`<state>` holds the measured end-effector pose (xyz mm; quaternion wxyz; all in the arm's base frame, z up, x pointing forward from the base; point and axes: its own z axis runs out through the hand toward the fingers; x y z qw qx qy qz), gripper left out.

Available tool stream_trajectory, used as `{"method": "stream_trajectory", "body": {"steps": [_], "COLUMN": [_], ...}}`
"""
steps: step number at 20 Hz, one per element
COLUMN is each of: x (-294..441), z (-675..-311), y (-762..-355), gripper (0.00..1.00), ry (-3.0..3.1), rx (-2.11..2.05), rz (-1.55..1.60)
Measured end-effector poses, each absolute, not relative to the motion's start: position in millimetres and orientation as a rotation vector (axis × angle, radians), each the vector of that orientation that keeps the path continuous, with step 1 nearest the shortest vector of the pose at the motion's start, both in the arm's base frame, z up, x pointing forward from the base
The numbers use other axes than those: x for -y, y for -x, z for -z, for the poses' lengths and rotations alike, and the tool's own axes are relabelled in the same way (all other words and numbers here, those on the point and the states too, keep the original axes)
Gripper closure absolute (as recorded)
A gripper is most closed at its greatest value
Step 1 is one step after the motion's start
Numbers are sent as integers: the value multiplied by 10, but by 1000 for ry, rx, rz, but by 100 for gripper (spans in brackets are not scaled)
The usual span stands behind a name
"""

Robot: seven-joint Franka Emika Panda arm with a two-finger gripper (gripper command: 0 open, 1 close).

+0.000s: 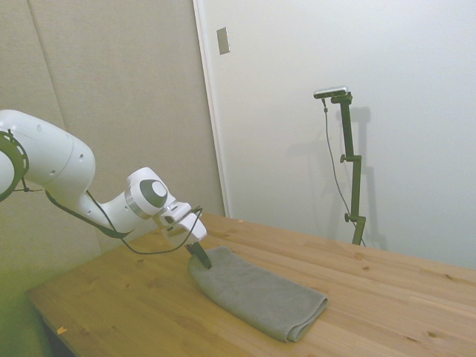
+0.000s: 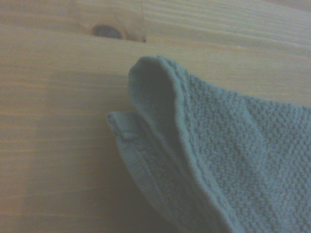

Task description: Fold the towel

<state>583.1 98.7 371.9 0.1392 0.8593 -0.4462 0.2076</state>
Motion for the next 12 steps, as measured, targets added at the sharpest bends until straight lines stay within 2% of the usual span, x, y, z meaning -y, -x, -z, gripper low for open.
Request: {"method": "stream_trajectory", "body": {"steps": [12], "x": [42], "z": [-4579], "y": [-5496], "gripper": [100], "ry": [-2453], "rx": [1493], "rz": [-672]}}
